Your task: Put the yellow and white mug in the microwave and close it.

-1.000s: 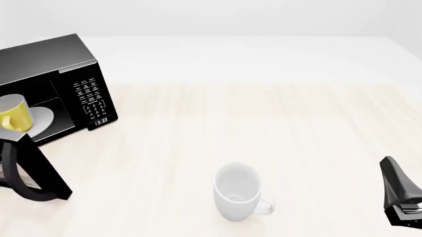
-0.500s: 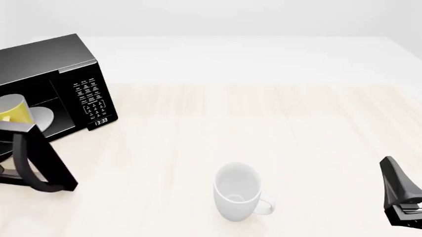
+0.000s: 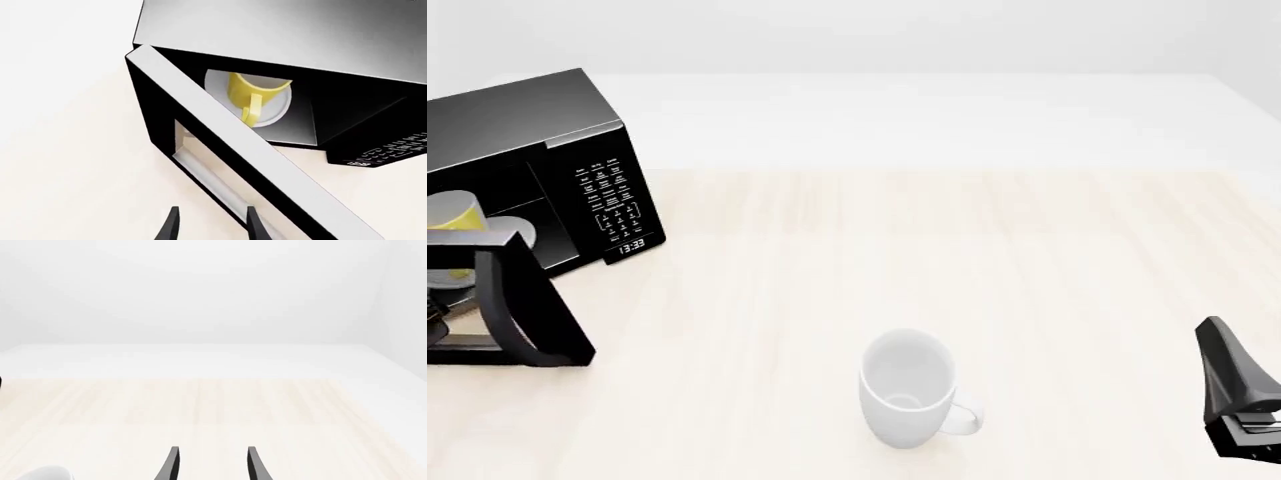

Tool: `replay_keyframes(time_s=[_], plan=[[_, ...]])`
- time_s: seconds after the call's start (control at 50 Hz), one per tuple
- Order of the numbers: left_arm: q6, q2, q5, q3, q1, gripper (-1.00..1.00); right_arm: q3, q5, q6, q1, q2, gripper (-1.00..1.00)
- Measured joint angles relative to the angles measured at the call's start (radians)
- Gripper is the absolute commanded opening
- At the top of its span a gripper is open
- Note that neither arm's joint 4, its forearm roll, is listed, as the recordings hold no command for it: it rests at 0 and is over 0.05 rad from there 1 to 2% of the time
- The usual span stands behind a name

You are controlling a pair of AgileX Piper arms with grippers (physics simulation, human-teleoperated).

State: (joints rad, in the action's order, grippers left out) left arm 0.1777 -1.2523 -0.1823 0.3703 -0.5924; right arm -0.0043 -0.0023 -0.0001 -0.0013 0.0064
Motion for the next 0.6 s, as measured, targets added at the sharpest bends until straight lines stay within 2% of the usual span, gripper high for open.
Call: replay_keyframes(time_s=[0.6], plan=[[-0.009,-0.026,-0.055,0.016,0.067,1.0,0.0,0.0,0.0,0.0,0.0,1.0]])
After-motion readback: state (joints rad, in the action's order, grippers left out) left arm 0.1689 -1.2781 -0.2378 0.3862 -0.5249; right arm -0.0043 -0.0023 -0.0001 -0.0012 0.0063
